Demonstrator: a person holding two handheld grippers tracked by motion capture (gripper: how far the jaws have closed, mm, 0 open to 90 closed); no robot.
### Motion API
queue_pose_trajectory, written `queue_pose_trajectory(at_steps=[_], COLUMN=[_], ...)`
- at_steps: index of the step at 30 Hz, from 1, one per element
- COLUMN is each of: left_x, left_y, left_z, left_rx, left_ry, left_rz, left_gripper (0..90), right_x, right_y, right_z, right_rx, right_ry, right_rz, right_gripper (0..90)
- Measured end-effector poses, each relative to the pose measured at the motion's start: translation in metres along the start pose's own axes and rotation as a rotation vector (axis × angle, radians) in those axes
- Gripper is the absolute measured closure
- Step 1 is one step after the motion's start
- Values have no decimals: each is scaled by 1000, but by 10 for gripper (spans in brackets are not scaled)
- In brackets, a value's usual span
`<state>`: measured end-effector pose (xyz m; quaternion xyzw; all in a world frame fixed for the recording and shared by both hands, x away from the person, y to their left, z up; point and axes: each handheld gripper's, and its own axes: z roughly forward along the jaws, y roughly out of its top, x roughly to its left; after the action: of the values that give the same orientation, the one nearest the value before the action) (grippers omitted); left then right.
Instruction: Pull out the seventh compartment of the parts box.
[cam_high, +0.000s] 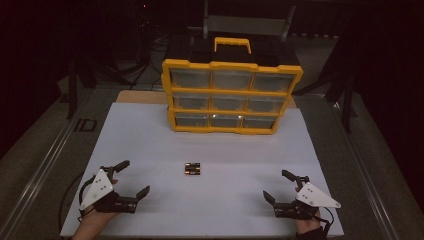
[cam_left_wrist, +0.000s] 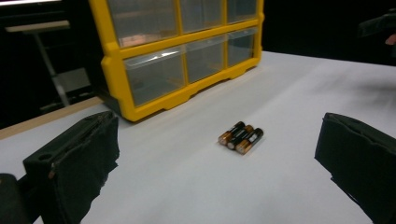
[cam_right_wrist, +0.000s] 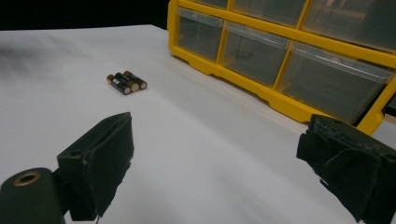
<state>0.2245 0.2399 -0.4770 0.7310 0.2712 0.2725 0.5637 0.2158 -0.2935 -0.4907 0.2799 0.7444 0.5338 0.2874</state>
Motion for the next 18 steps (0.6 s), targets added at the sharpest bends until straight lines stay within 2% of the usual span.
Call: queue_pose_trajectory(at_steps=[3,10,15,18], left_x=[1,7,13,16], left_y=[5,19,41,54], left_z=[2,5,11,15], left_rx=[8,-3,-24,-26], left_ry=[-8,-30,-48,-55], left_rz=[16,21,39,64], left_gripper=[0,0,0,0], right_x=[1,2,1,1], right_y=[1,1,1,0], right_z=[0,0,0,0], right_rx=[-1,-1,-2,-3], right_ry=[-4,1,-2,-2], right_rz=[-4,-2,3,6], right_gripper=[84,85,84,84])
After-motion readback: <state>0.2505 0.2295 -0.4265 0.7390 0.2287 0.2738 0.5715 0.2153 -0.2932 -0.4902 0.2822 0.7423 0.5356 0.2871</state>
